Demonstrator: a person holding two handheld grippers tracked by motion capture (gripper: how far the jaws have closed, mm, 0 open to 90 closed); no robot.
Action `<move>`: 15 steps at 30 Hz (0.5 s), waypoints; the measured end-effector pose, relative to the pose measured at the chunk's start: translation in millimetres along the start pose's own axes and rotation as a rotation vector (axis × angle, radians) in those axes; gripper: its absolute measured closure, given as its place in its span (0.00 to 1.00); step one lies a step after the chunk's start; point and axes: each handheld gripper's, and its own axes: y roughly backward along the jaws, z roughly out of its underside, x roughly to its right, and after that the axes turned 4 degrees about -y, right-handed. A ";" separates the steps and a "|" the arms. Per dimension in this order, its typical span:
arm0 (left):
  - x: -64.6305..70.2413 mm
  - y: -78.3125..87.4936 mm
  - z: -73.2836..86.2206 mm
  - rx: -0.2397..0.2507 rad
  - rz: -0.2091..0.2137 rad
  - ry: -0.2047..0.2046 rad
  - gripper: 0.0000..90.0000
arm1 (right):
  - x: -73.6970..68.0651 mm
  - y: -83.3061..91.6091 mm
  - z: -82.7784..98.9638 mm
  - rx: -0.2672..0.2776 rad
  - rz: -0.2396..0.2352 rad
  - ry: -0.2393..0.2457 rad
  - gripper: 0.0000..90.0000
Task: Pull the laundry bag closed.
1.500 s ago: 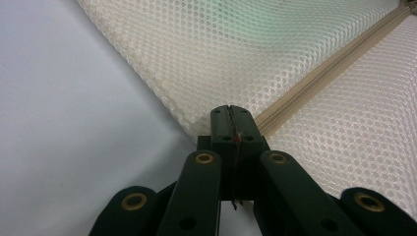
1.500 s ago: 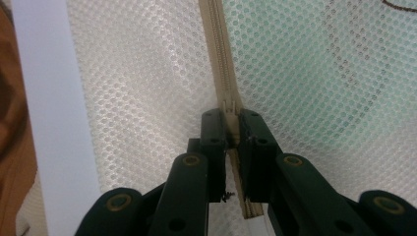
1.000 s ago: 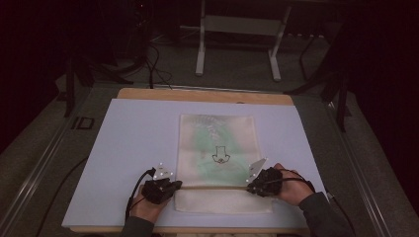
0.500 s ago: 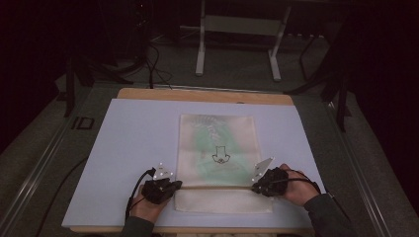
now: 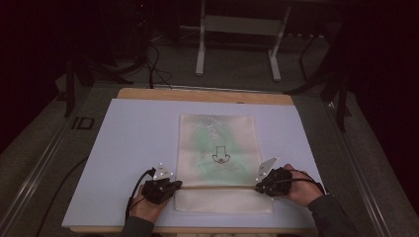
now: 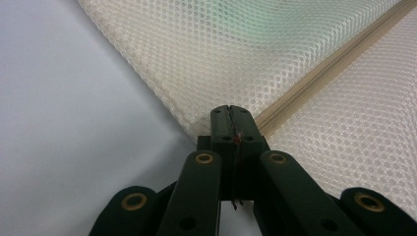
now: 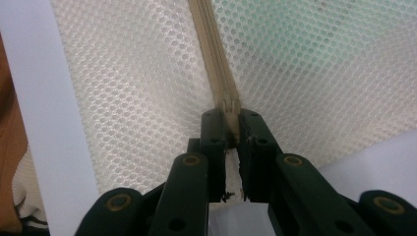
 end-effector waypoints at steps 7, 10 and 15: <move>0.0 0.0 0.0 0.000 0.000 0.000 0.99 | 0.9 1.8 3.9 -0.002 0.002 -0.008 0.91; 0.0 0.0 0.0 0.000 0.000 -0.001 0.99 | 1.6 2.5 6.1 -0.001 0.003 -0.014 0.91; 0.0 0.0 0.0 0.000 0.000 -0.001 0.99 | 2.2 4.5 8.7 -0.006 0.005 -0.016 0.91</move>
